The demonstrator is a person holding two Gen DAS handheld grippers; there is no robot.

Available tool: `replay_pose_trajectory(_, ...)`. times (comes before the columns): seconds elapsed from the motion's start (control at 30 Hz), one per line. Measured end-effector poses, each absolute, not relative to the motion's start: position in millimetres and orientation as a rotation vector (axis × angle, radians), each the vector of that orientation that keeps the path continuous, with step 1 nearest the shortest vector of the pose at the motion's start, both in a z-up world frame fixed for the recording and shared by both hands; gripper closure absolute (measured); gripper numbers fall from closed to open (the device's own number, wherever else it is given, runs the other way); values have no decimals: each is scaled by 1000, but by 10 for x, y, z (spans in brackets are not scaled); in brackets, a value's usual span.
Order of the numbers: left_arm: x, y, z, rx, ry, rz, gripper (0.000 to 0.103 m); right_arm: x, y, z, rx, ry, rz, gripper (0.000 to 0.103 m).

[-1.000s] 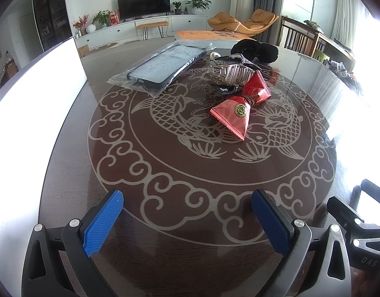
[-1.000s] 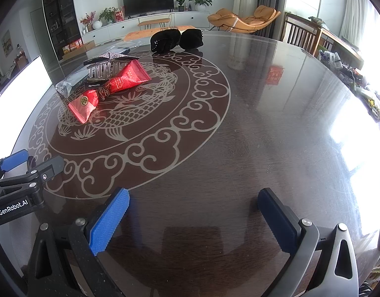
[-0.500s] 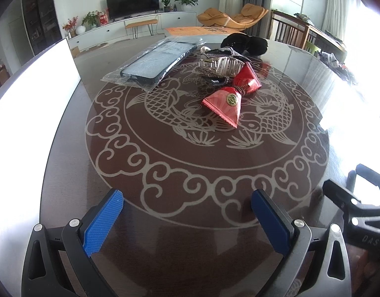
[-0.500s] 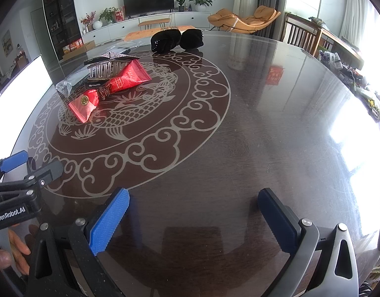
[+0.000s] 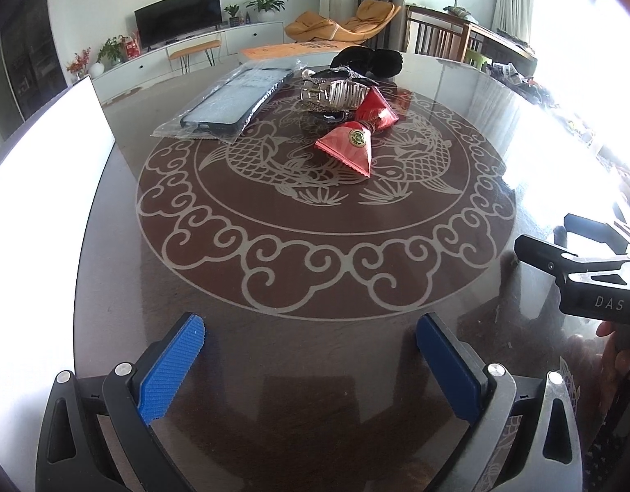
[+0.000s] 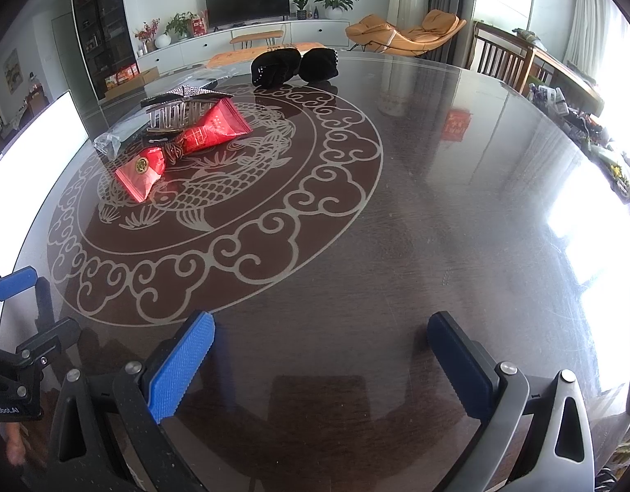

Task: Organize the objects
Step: 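Lower the right gripper onto the red candy packet and close it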

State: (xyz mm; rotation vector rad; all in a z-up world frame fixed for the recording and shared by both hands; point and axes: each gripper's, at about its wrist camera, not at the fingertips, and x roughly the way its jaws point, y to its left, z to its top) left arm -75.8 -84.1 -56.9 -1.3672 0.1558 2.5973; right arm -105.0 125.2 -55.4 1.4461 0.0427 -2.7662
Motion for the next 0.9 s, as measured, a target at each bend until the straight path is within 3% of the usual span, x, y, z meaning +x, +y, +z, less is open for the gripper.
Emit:
replay_pose_trajectory(0.1, -760, -842, -571, -1365, 153, 2602, 0, -1120, 1237, -550, 1462, 37, -2745, 0)
replay_pose_trajectory(0.27, -761, -841, -570, -1364, 152, 2604, 0, -1629, 882, -376, 1450, -155, -2608, 1)
replay_pose_trajectory(0.4, -762, -842, -569, -1364, 152, 2603, 0, -2210, 304, -292, 1479, -128, -2543, 3)
replay_pose_trajectory(0.47, -763, -842, -569, -1364, 152, 2603, 0, -2434, 120, -377, 1585, -89, -2532, 27)
replay_pose_trajectory(0.53, -763, -843, -571, -1364, 152, 2603, 0, -2486, 66, -404, 1615, -41, -2579, 43)
replay_pose_trajectory(0.57, -763, -842, -568, -1364, 152, 2603, 0, -2472, 68, -412, 1627, -28, -2584, 58)
replay_pose_trajectory(0.63, -767, -845, -565, -1363, 151, 2603, 0, -2366, 155, -410, 1613, -33, -2600, 73)
replay_pose_trajectory(0.67, -768, -845, -564, -1363, 151, 2603, 0, -2300, 233, -412, 1605, -39, -2607, 77)
replay_pose_trajectory(0.9, -766, -846, -563, -1364, 151, 2604, 0, -1634, 1123, -399, 1528, -6, -2776, 77)
